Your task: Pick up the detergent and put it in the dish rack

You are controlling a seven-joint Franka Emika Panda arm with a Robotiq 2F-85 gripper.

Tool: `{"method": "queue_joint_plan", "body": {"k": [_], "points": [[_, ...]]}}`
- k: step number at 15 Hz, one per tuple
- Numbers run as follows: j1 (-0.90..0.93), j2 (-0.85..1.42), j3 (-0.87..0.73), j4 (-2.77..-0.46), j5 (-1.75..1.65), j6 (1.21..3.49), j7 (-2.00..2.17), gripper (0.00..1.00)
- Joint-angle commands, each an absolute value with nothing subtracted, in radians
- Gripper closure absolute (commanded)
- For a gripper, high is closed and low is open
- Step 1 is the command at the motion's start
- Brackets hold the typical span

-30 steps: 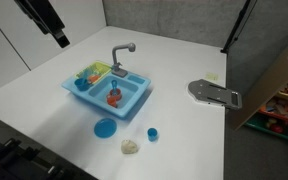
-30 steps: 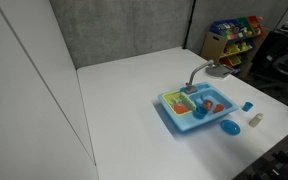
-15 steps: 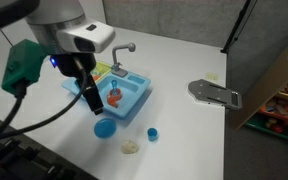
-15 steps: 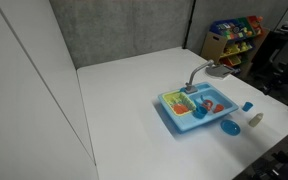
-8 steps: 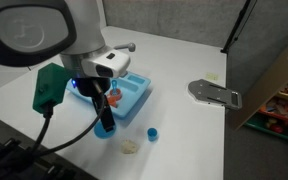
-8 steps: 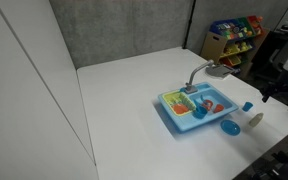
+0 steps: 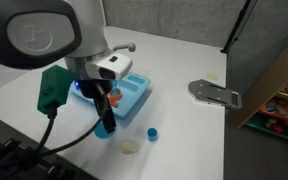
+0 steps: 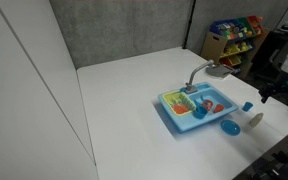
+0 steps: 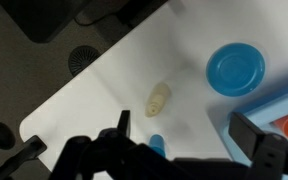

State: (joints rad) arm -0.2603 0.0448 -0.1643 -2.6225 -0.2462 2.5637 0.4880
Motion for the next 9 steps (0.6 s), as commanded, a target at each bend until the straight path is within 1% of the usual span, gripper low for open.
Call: {"method": "queue_joint_plan", "body": {"k": [1,9], "points": [[-0.235,0.069,-0.196,-2.599,-0.245,2.560,0.509,0.00],[-0.202,0.228,-0.239,-2.505,-0.185,2.634,0.564,0.00]]}}
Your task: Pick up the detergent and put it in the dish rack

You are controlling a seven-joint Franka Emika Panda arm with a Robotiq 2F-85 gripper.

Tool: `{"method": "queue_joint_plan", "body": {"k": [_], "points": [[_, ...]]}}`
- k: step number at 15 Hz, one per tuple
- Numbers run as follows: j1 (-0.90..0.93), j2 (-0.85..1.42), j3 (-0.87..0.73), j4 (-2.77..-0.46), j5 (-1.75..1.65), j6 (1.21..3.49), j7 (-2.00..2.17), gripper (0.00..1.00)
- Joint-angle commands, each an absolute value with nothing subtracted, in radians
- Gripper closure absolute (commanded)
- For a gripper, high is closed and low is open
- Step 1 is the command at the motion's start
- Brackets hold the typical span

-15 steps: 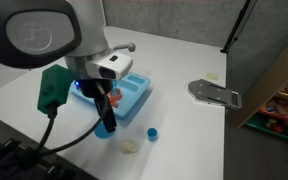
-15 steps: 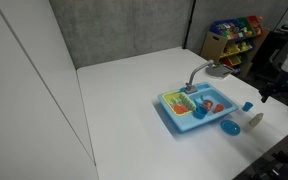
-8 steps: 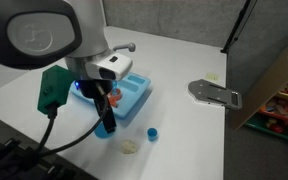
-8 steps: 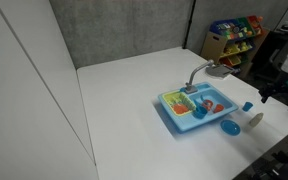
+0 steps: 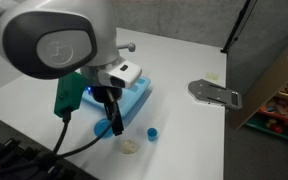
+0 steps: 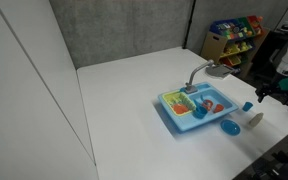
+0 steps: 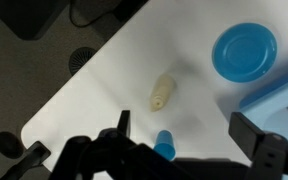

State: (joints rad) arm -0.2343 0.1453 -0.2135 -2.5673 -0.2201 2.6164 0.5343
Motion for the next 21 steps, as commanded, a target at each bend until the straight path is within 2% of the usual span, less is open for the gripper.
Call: {"method": "queue_joint_plan", "body": {"k": [1,9,20,21], "points": [[-0.192,0.256,-0.248,-2.490,-0.177,2.646,0.576,0.00],[-0.157,0.445,-0.301,-2.388,-0.026,2.692,0.558,0.00],[-0.150,0.541,-0.342,-2.395,0.077,2.726,0.546,0.00],[-0.149,0.550,-0.343,-2.394,0.082,2.734,0.547,0.12]]}}
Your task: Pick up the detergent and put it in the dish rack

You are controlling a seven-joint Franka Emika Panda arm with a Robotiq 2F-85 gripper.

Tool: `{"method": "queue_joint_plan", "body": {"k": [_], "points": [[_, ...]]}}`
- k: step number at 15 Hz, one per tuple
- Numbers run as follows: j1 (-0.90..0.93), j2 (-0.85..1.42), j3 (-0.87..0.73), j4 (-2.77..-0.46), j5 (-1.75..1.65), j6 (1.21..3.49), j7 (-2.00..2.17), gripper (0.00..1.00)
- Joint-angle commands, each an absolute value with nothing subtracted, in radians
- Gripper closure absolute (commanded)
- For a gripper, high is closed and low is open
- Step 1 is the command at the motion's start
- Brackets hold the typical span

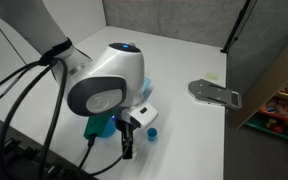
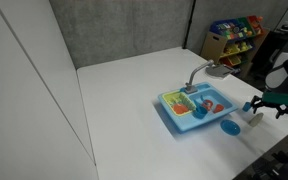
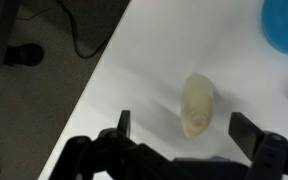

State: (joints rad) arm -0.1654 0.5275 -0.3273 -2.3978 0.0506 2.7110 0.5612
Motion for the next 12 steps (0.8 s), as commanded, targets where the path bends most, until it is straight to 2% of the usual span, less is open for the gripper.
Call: {"method": "queue_joint_plan", "body": {"k": [1,2,5,9,12], "points": [[-0.148,0.558,-0.344,-2.392,0.086,2.737,0.547,0.22],[-0.149,0.567,-0.342,-2.390,0.090,2.746,0.546,0.34],[-0.143,0.593,-0.343,-2.385,0.105,2.776,0.548,0.60],[-0.121,0.574,-0.351,-2.406,0.109,2.794,0.531,0.90],[-0.083,0.527,-0.374,-2.437,0.089,2.790,0.518,0.88]]}}
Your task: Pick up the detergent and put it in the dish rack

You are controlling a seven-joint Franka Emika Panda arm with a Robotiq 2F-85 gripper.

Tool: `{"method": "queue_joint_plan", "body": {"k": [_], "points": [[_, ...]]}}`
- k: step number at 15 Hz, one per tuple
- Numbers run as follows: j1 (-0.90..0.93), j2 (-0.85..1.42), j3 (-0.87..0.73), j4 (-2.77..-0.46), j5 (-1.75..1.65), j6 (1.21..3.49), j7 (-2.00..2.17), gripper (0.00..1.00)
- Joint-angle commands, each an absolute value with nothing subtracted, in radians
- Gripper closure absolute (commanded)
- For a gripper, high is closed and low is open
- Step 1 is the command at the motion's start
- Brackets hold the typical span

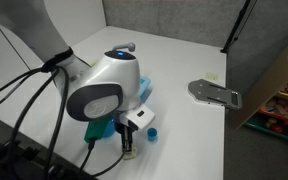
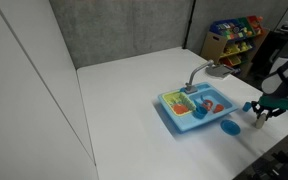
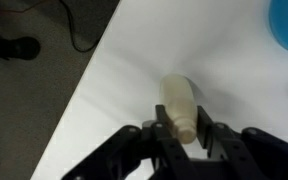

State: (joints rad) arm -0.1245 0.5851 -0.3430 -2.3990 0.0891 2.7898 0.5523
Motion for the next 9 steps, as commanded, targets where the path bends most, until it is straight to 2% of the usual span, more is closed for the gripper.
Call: {"method": "queue_joint_plan", "body": {"k": [1,9], "points": [[-0.066,0.508,-0.384,-2.448,0.082,2.790,0.514,0.88],[0.031,0.383,-0.413,-2.472,0.027,2.743,0.510,0.89]]}}
